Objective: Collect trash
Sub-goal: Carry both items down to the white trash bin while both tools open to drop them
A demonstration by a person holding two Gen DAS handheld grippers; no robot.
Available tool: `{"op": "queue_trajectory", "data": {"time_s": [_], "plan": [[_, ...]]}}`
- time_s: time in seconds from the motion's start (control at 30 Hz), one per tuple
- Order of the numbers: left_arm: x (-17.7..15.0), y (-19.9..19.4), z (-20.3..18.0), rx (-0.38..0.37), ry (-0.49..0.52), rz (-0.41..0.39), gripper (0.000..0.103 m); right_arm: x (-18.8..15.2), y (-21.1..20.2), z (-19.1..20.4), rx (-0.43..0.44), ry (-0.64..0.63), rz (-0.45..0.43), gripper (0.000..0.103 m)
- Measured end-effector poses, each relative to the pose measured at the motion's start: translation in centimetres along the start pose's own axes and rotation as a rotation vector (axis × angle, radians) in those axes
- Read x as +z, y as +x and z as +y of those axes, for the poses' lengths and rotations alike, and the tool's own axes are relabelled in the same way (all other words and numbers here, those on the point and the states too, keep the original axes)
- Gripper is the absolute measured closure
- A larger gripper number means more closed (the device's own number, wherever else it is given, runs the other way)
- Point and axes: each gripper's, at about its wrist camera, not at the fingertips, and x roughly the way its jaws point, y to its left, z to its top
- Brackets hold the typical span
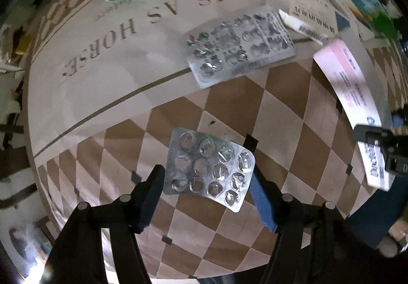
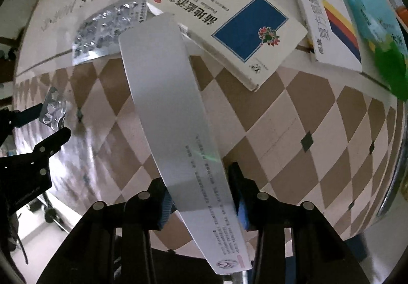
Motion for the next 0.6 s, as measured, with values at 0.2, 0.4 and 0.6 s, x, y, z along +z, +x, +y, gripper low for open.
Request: {"op": "queue_trajectory", "data": {"time_s": [0.2,0.4,0.6], "plan": [[-2.3,-3.5,1.3,0.009,-0.12,-0.088,0.04,-3.1,-0.4,0.9,0.057,0.046,-0.062,0.061],[-8.4,-7.7,3.9,0.015,-0.259,-0.186,0.04,-8.2,-1.8,4.2,0.11,0.104,-0.143,0.061],[-16.8,-8.7,6.6,0.011,-0.293,-0.277,0.04,-15.9,-2.8,9.9,0.154,0.18,-0.219,0.061]]}}
